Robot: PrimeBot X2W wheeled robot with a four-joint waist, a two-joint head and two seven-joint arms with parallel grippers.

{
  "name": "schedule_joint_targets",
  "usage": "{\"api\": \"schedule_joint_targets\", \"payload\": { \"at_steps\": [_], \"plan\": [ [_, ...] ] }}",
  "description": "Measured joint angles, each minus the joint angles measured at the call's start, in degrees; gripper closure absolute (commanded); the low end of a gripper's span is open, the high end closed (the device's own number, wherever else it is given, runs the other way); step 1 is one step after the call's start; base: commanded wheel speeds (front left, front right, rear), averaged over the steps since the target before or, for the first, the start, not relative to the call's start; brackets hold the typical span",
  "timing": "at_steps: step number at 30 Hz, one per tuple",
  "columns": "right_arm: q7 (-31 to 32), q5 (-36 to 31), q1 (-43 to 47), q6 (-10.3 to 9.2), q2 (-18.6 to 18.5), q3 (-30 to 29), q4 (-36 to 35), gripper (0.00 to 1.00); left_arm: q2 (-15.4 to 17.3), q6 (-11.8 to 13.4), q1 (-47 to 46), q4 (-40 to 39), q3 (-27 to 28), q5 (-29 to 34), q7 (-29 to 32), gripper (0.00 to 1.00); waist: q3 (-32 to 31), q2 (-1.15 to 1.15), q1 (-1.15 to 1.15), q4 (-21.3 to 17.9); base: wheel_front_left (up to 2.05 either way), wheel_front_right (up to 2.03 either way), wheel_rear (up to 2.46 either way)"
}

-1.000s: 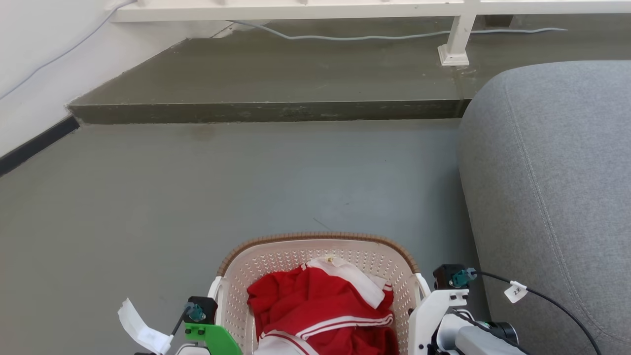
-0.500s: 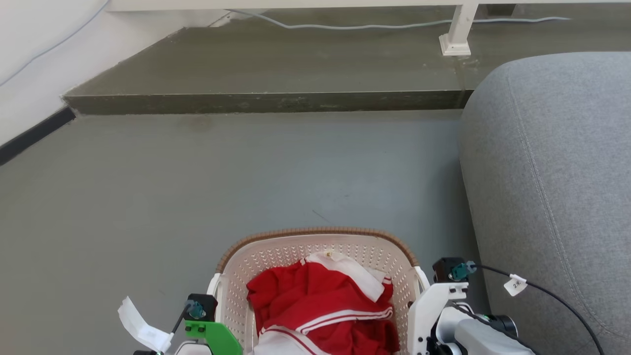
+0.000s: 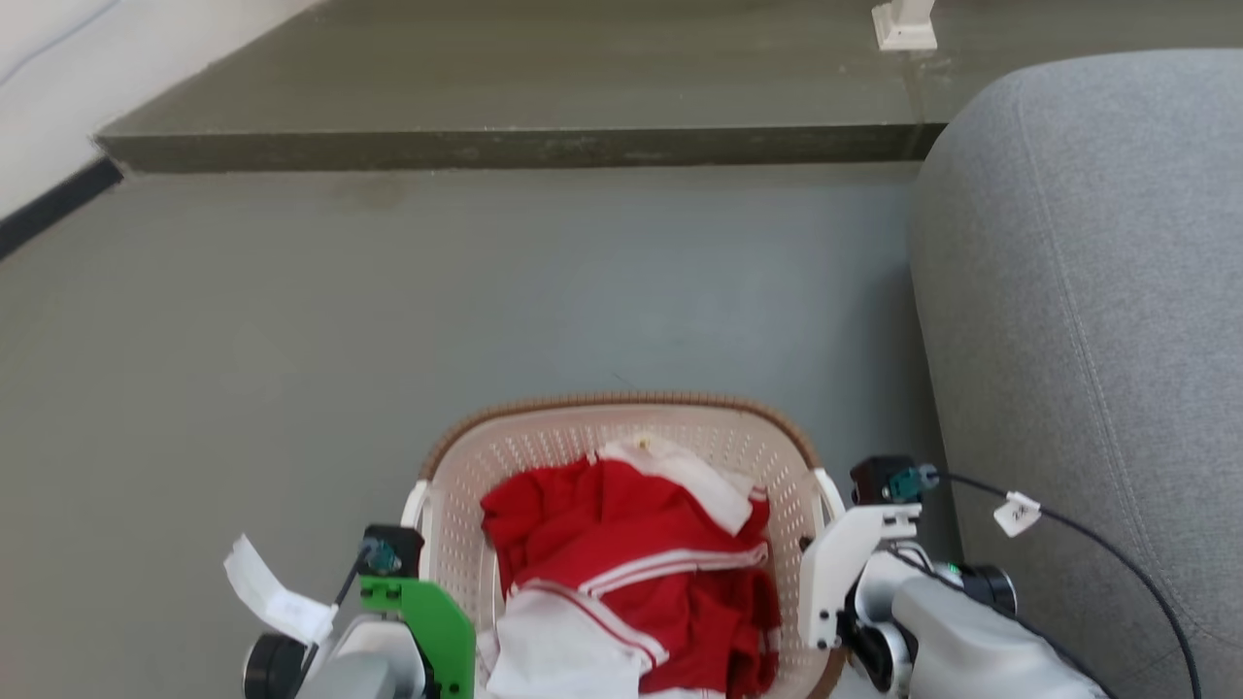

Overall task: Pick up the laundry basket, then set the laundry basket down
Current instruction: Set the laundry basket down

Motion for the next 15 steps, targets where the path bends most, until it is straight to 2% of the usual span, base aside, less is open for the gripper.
{"api": "schedule_joint_targets", "payload": {
  "at_steps": [15],
  "plan": [
    [-2.0, -0.1, -11.4, -0.04, -0.5, -0.8, 0.8, 1.00, 0.3, 1.5, -9.9, -1.2, 1.2, 0.0, -1.8, 1.00, 9.6, 0.00, 0.00, -0.1, 0.00, 0.00, 0.00]
  ]
}}
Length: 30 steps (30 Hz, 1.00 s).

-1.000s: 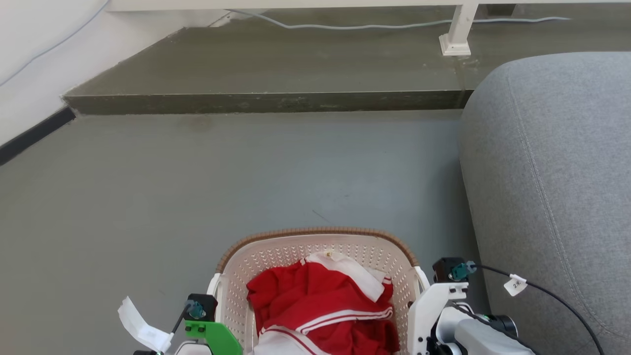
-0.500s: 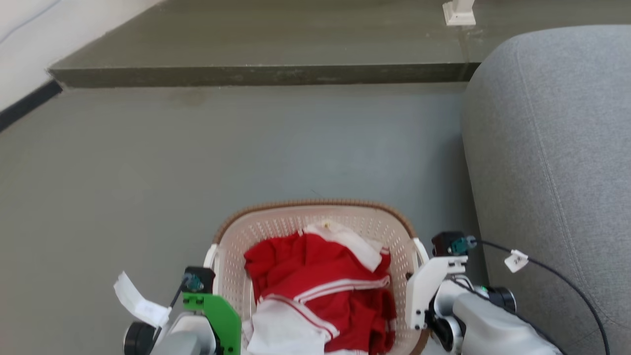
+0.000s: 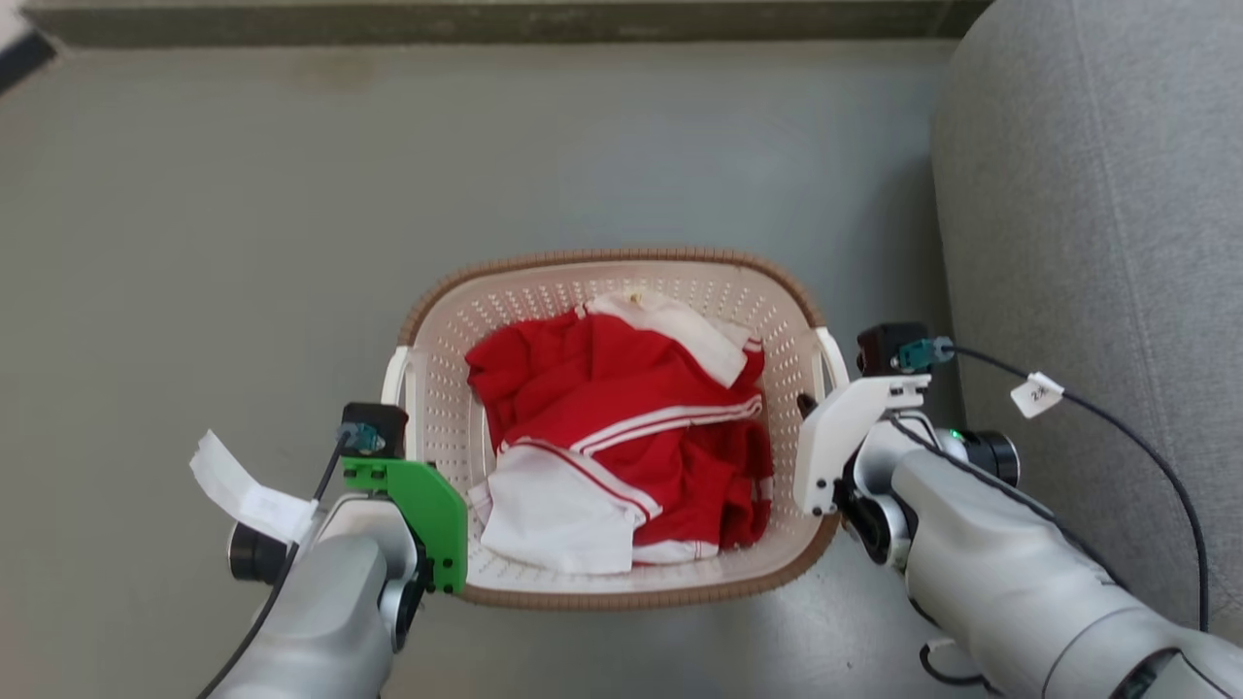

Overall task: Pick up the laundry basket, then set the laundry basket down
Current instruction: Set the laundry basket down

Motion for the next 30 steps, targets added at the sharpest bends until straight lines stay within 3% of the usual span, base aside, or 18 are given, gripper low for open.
{"api": "schedule_joint_targets", "payload": {
  "at_steps": [30],
  "plan": [
    [-5.3, -1.1, -18.1, 0.00, -0.3, -2.2, 2.4, 1.00, 0.3, 2.1, -17.4, -0.6, 1.2, 1.1, -4.5, 1.00, 24.9, 0.00, 0.01, -0.5, 0.00, 0.00, 0.00]
  ]
}}
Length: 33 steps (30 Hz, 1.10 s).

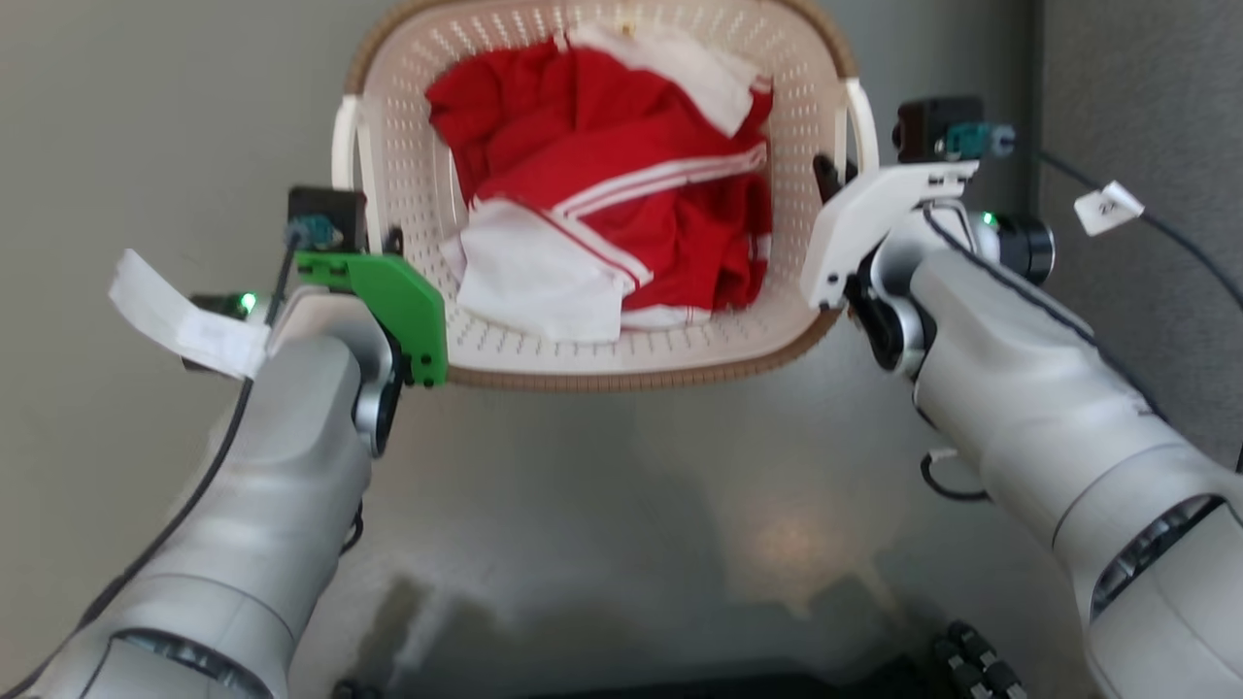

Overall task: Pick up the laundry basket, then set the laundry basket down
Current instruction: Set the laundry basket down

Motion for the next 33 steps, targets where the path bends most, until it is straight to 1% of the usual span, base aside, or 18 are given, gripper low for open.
{"api": "schedule_joint_targets", "payload": {
  "at_steps": [12, 24, 33],
  "plan": [
    [-2.0, 0.0, -1.7, 0.00, 0.1, 0.0, 1.1, 1.00, 0.0, 0.3, -1.8, 0.9, 0.0, 1.1, -2.2, 1.00, 6.4, 0.00, 0.00, 0.0, 0.00, 0.00, 0.00],
    [-2.8, 0.0, -4.8, 0.00, 0.0, 0.5, 1.1, 1.00, 0.0, 0.3, -5.3, 2.1, 0.0, 1.4, -3.3, 1.00, 9.8, 0.00, 0.00, -0.1, 0.00, 0.00, 0.00],
    [-3.3, 0.0, -5.3, 0.02, 0.1, 1.1, 1.9, 1.00, -0.1, 0.4, -5.7, 2.4, -0.3, 1.4, -3.9, 1.00, 11.4, 0.00, -0.01, 0.0, 0.00, 0.00, 0.00]
  ]
}}
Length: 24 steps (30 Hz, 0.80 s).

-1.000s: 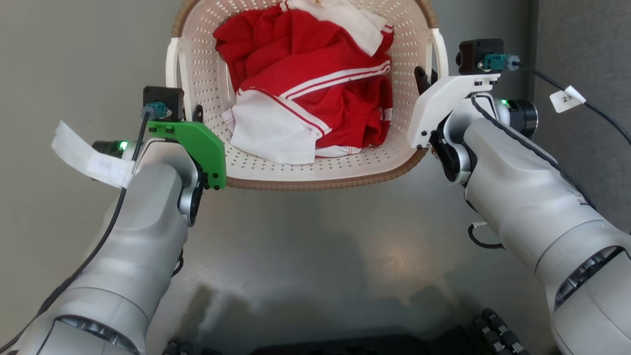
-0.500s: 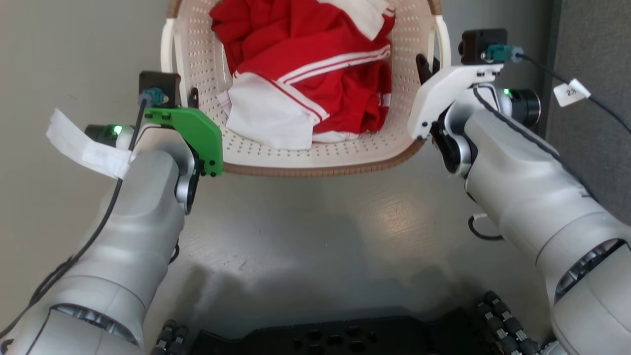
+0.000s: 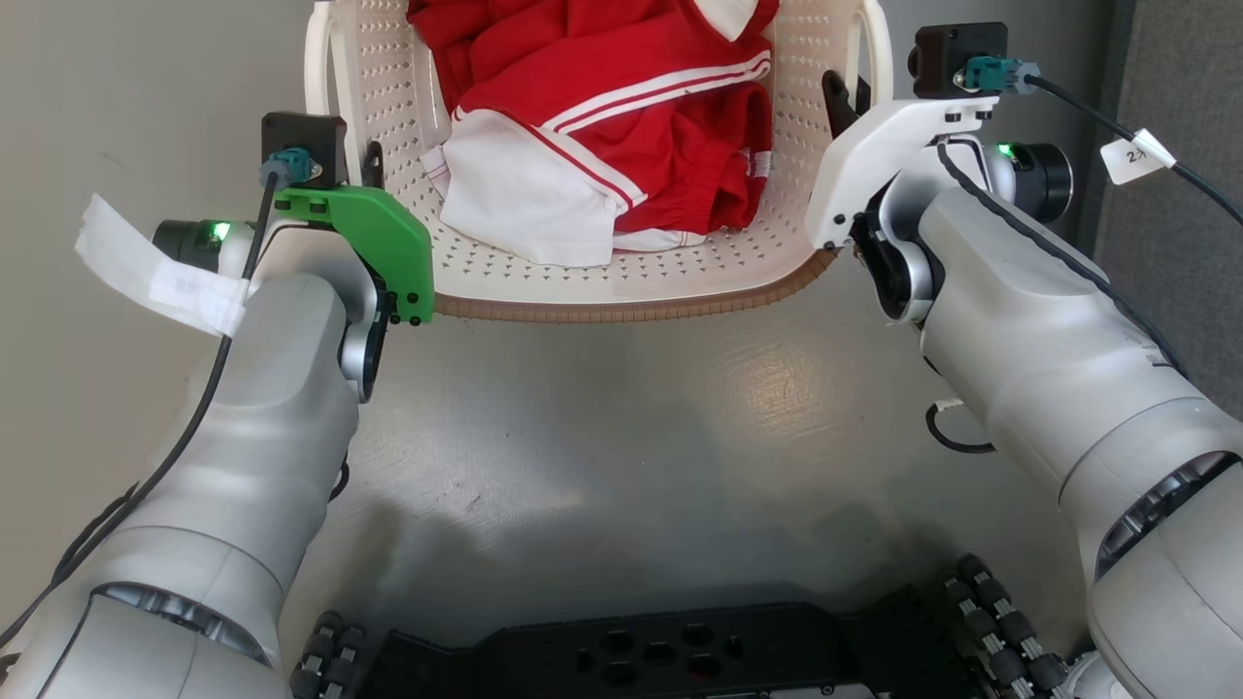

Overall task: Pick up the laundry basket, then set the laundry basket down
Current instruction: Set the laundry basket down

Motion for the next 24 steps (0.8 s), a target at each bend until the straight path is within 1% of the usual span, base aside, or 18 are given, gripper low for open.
{"api": "schedule_joint_targets", "payload": {
  "at_steps": [15, 16, 17, 18, 19, 20, 21, 22, 23, 24],
  "plan": [
    [-0.5, 0.0, -0.1, 0.04, 0.1, 0.7, 1.1, 1.00, -0.1, -0.3, 0.0, 0.1, -0.4, -0.6, -0.5, 1.00, 0.3, 0.00, 0.00, 0.1, 0.00, 0.00, 0.00],
    [-0.5, 0.0, -0.1, 0.04, 0.1, 0.7, 1.2, 1.00, -0.1, -0.4, 0.0, 0.1, -0.4, -0.7, -0.5, 0.91, 0.3, 0.00, 0.00, 0.1, 0.00, 0.00, 0.00],
    [-0.5, 0.0, -0.1, 0.04, 0.1, 0.8, 1.2, 1.00, -0.1, -0.4, 0.0, 0.2, -0.5, -0.9, -0.5, 0.72, 0.3, 0.00, 0.00, 0.1, 0.00, 0.00, 0.00],
    [-0.6, 0.0, -0.1, 0.08, 0.1, 0.9, 1.2, 1.00, -0.1, -0.4, 0.0, 0.3, -0.6, -1.0, -0.5, 0.66, 0.3, 0.00, 0.00, 0.1, 0.00, 0.00, 0.00],
    [-0.9, 0.0, -0.2, 0.09, 0.1, 1.0, 1.2, 1.00, -0.1, -0.4, 0.0, 0.4, -0.6, -1.1, -0.5, 0.67, 0.3, 0.00, 0.00, 0.1, 0.00, 0.00, 0.00],
    [-1.0, 0.0, -0.3, 0.09, 0.2, 1.1, 1.2, 0.96, -0.1, -0.4, 0.0, 0.5, -0.7, -1.1, -0.5, 0.66, 0.3, 0.00, -0.01, 0.1, 0.00, 0.00, 0.00],
    [-1.0, 0.0, -0.4, 0.09, 0.2, 1.2, 1.3, 0.89, -0.1, -0.4, 0.0, 0.6, -0.7, -1.1, -0.5, 0.62, 0.3, 0.00, -0.01, 0.1, 0.00, 0.00, 0.00],
    [-1.0, 0.0, -0.4, 0.09, 0.2, 1.2, 1.3, 0.73, -0.1, -0.4, 0.0, 0.7, -0.7, -1.1, -0.5, 0.55, 0.3, 0.00, 0.00, 0.1, 0.00, 0.00, 0.00],
    [-1.0, 0.0, -0.4, 0.09, 0.2, 1.3, 1.4, 0.58, -0.1, -0.4, 0.0, 0.7, -0.7, -1.1, -0.5, 0.35, 0.3, 0.00, -0.01, 0.1, 0.00, 0.00, 0.00],
    [-1.0, 0.0, -0.4, 0.09, 0.2, 1.4, 1.5, 0.31, 0.0, -0.4, 0.0, 0.8, -0.7, -1.3, -0.5, 0.18, 0.3, 0.00, -0.01, 0.1, 0.00, 0.00, 0.00]
  ]
}}
